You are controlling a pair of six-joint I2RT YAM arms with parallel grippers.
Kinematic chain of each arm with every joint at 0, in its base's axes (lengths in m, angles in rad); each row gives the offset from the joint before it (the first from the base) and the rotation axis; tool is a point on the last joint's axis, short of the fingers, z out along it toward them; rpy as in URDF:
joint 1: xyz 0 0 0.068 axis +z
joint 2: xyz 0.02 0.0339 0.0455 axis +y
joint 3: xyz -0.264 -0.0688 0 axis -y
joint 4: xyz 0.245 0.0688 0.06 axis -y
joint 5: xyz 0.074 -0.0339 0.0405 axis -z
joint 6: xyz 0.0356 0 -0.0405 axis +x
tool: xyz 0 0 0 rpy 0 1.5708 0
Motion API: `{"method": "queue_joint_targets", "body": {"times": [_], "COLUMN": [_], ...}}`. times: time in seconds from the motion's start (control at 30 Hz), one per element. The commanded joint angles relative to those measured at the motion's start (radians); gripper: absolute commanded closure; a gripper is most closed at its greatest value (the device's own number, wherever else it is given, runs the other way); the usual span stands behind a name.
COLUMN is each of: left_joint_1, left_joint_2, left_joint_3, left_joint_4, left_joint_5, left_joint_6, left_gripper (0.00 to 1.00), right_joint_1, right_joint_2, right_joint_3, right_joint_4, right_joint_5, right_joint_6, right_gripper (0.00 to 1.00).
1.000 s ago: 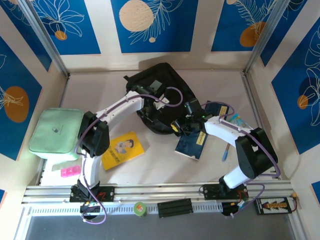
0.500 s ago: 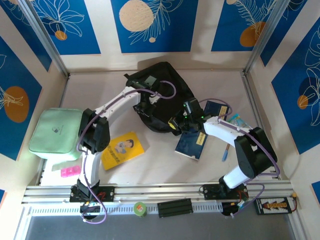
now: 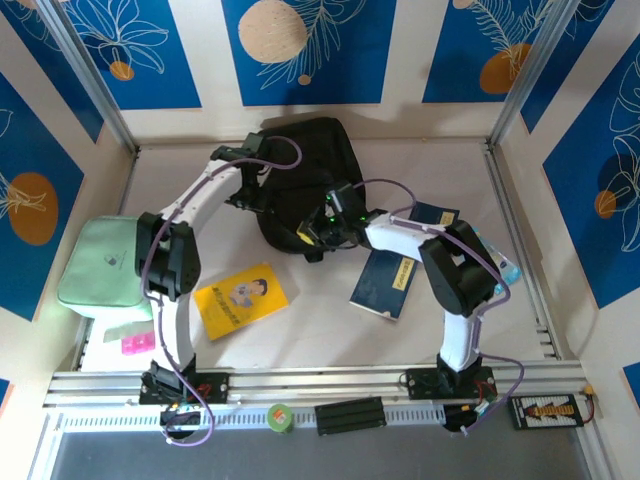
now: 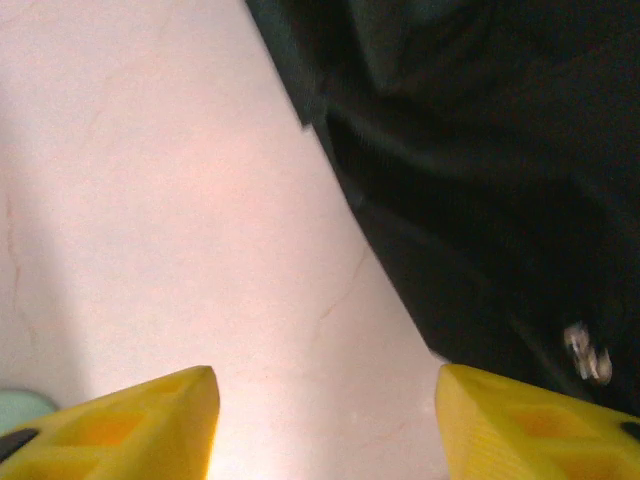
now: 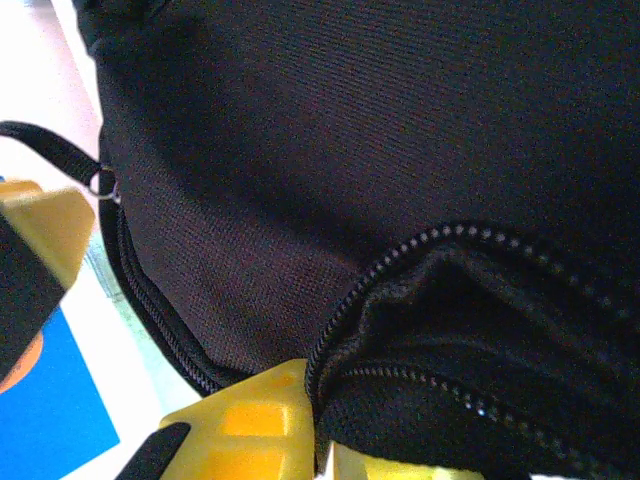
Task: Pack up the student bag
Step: Unzip the student bag at the top-center of the table, then move the student bag to the bottom-center of the table.
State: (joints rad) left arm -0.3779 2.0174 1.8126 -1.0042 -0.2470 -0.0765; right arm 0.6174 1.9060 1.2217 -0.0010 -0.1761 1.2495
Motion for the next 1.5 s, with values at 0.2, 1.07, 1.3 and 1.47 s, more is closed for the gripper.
{"method": "queue_joint_targets", "body": {"times": [0.2,1.07,1.3,1.47], "left_joint_1": [0.073,0.326,0.328,0.325], "left_joint_2": [-0.366,-0.769,-0.767,-0.750], "left_joint_3": [-0.255,-0.676,-0.686,-0.703], "left_joint_4": [0.062,0.296,0.307,0.328], "left_joint_5": [-0.092,0.234,0.278,0.341], "left_joint_6": [-0.220,-0.331,-0.315,-0.313], "left_gripper": [0.09,0.00,0.00,0.01], "right_joint_1": [0.028,0.414,0.467,0.460], "right_joint_2": [0.053,0.194,0.286,0.262], "right_joint_3": [0.196,0.407,0.489,0.412], "right_joint_4": [-0.156,-0.651,-0.766,-0.789], "right_joint_5": [0.001,0.384,0.483,0.568], "right_joint_6": [-0.163,-0.862,-0.935,-0.923], "right_gripper": [0.56,0.19,0.21,0.21]}}
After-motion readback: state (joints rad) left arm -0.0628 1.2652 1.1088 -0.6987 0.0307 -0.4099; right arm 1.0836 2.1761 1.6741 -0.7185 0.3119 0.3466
